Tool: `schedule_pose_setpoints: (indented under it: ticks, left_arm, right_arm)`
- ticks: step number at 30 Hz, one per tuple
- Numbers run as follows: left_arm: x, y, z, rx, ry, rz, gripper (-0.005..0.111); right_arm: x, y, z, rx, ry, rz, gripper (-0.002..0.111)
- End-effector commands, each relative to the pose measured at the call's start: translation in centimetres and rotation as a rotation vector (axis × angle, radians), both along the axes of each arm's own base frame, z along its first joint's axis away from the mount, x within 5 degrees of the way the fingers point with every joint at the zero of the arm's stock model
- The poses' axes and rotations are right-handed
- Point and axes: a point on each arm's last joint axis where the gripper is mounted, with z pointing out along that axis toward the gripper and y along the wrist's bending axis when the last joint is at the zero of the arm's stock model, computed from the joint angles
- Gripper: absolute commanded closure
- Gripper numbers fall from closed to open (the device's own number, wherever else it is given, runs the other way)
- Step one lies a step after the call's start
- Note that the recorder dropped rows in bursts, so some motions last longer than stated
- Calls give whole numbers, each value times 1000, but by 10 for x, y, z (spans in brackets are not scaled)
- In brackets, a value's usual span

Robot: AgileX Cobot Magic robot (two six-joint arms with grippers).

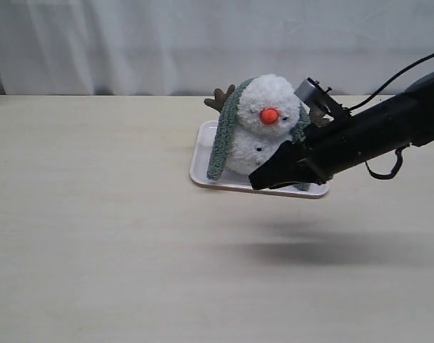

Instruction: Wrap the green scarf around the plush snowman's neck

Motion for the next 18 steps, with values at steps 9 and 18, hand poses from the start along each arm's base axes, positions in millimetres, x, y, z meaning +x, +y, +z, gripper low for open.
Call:
schedule_pose_setpoints:
  ticks: [9, 18]
  left_arm:
    - [0, 0, 1, -9, -12, 5, 107]
    - [0, 0, 0, -8, -10, 5, 107]
  right_arm:
    - [13, 79, -8, -315, -448, -188, 51]
    - [11, 116, 7, -454, -767, -434, 51]
